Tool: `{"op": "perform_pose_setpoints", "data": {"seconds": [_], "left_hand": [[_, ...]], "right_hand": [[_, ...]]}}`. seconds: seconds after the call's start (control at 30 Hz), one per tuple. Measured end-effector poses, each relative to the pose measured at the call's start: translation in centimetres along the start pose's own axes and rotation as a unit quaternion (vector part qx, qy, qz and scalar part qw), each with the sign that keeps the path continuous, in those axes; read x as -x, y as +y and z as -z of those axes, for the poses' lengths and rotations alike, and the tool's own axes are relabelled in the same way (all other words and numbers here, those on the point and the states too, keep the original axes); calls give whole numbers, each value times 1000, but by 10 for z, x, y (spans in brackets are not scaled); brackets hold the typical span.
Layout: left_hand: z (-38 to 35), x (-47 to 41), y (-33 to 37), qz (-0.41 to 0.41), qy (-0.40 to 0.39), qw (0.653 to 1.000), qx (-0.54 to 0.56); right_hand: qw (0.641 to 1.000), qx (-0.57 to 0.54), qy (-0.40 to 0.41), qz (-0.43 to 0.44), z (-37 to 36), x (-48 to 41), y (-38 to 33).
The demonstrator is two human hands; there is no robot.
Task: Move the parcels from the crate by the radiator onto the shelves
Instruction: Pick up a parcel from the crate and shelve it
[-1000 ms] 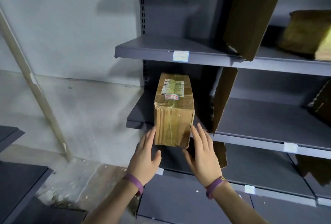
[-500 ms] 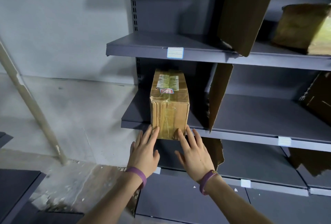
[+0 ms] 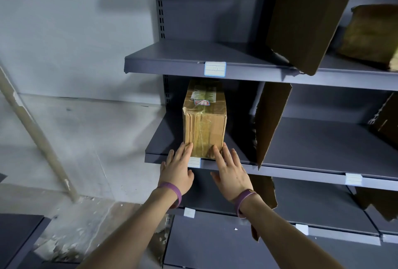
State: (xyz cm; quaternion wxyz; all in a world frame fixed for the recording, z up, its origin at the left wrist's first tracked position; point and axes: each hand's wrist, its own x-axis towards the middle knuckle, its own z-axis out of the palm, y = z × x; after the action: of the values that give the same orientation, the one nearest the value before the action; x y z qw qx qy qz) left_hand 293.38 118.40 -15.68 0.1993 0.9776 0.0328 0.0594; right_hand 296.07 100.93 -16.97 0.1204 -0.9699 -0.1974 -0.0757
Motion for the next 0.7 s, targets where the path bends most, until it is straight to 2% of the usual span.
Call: {"op": "perform_pose_setpoints", "data": {"seconds": [0.27, 0.4, 0.57, 0.7], "left_hand": [[-1, -6, 1, -3, 3, 1000, -2], [-16, 15, 9, 4, 0, 999, 54], [-43, 48, 41, -86, -1, 990, 116], [-54, 62, 84, -145, -6, 972, 184]], "right_hand": [[1000, -20, 9, -6, -1, -6, -2], [999, -47, 14, -20, -2, 17, -1], [995, -81, 40, -31, 3, 70, 15], [990, -99, 65, -73, 16, 113, 42]]}}
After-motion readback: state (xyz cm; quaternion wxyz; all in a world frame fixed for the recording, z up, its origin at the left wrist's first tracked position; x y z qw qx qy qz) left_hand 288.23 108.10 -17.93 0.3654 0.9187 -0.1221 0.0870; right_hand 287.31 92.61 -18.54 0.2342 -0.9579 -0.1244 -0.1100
